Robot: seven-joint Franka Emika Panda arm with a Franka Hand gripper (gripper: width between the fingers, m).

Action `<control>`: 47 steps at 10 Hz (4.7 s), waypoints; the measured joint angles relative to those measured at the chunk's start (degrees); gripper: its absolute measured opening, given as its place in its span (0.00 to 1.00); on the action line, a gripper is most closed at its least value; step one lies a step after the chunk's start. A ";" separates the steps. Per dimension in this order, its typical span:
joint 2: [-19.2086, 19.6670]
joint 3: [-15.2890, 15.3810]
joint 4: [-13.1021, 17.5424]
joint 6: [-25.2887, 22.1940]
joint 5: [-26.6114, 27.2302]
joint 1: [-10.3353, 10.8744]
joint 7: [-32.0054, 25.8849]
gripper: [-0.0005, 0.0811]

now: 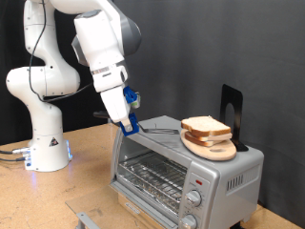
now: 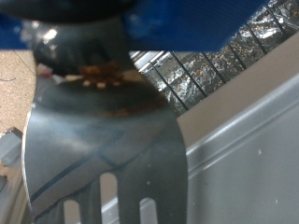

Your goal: Make a piece of toast with the oven

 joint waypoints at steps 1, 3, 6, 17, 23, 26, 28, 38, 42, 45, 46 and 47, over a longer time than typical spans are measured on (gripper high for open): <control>0.22 0.29 0.20 0.05 0.00 0.00 0.52 0.49; 0.47 0.86 0.51 0.37 0.09 0.00 1.06 0.49; 1.28 1.46 1.45 0.39 0.22 0.00 1.72 0.49; 1.65 2.23 3.69 -1.82 1.16 -0.04 3.64 0.49; 3.60 3.40 6.10 -4.59 -1.77 -0.05 8.75 0.49; 4.81 4.11 7.34 -4.78 -2.56 -0.05 10.42 0.49; 5.23 4.71 8.19 -4.84 -3.26 -0.04 11.34 0.49; 9.92 8.08 14.69 -8.03 -9.66 -0.04 21.10 0.49; 12.23 8.36 16.77 -8.03 -10.84 -0.04 22.29 0.49; 12.96 8.74 17.41 -7.98 -11.10 -0.01 22.29 0.49; 13.06 9.02 17.46 -7.90 -11.10 0.00 22.19 0.49; 13.06 9.32 17.46 -7.82 -11.10 0.02 21.88 0.49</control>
